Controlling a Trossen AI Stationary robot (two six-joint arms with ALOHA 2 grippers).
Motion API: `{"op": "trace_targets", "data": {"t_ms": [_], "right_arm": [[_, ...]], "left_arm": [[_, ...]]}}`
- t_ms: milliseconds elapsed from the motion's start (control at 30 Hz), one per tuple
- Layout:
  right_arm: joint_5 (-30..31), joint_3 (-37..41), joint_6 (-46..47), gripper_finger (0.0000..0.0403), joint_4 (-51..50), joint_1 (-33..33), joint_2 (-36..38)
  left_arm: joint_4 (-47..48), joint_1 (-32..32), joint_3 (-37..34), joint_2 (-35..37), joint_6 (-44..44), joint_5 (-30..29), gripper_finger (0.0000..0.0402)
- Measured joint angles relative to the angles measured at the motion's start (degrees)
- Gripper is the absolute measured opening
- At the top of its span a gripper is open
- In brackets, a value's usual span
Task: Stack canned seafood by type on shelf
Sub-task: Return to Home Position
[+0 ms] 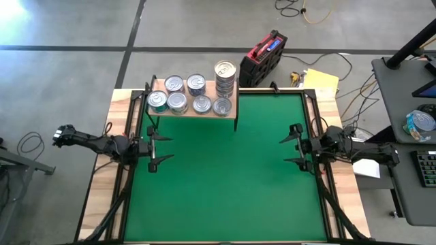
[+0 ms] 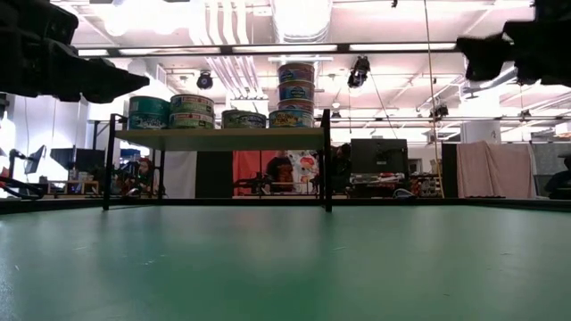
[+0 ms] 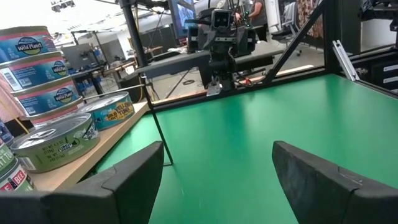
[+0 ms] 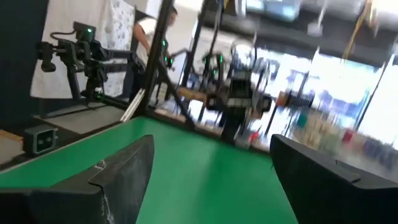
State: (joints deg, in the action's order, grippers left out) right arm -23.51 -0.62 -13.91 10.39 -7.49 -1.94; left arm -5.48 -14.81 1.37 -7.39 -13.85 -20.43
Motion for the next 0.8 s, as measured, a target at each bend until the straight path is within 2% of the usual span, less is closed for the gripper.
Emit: {"op": "trace_targets", "data": {"t_ms": [67,400,800], "right_arm": [[0.2,0.0,2.8,0.0308,-2.3,0.0,0.3],[-4.3,0.0,1.5,0.0309,-5.7,0.1,1.8],[-5.4,0.0,11.8,0.0334,-6.4,0.1,-0.5]], "left_arm": [[0.0,0.0,0.0,-0.2,0.0,0.0,0.0283],[0.0,0.0,0.0,-1.6,0.0,0.0,0.0283],[0.0,0.0,0.0,-2.9,0.0,0.0,0.0283]]}}
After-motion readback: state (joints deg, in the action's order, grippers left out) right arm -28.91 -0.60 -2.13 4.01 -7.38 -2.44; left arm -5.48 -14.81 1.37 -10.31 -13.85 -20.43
